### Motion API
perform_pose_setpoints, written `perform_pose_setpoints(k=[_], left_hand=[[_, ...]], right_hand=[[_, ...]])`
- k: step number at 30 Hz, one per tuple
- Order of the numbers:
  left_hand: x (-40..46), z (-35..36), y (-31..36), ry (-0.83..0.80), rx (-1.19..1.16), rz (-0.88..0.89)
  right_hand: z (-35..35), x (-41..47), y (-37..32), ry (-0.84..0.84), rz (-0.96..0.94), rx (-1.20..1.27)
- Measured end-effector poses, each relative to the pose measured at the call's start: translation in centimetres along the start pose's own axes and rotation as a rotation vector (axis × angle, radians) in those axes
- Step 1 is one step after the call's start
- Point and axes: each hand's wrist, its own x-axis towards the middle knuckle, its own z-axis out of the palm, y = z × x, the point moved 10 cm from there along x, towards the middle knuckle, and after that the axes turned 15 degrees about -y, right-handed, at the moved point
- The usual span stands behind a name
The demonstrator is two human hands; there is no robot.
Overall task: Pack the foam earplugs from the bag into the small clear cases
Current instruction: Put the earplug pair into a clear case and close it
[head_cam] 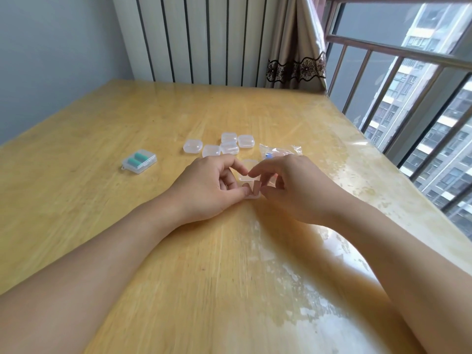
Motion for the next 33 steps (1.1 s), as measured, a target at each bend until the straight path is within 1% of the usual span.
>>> perform_pose_setpoints(k=[5, 9, 12, 17, 21, 26, 30, 33], left_hand=[[0.0, 0.1, -0.1, 0.002, -0.019, -0.006], [0.0, 0.2, -0.1, -0.009, -0.010, -0.014], [-0.1, 0.3, 0.1, -0.004, 0.004, -0.005], [0.0, 0.2, 0.1, 0.013, 0.032, -0.016], [0.2, 0.3, -0.2, 0.015, 0.042, -0.032], [-0.1, -0.2, -0.2, 0.065, -0.002, -0.035], [-0.2, -0.2, -0.1, 0.038, -0.069, -0.025], [-0.1, -0.2, -0.3, 0.027, -0.068, -0.033]], right_hand=[[-1.0, -0.1, 0.4, 0.095, 0.007, 0.088], [-0.6, 0.2, 0.7, 0.114, 0.019, 0.167], [-0.7, 0.2, 0.8, 0.125, 0.024, 0.173], [-1.9, -0.3, 1.8, 0.230, 0.088, 0.200], [-0.8, 0.4, 1.9, 0.179, 0.125, 0.161], [-1.1, 0.3, 1.9, 0.199, 0.120, 0.152], [-0.9, 0.2, 1.7, 0.172, 0.113, 0.205], [-0.8, 0.3, 1.5, 0.159, 0.091, 0.209]])
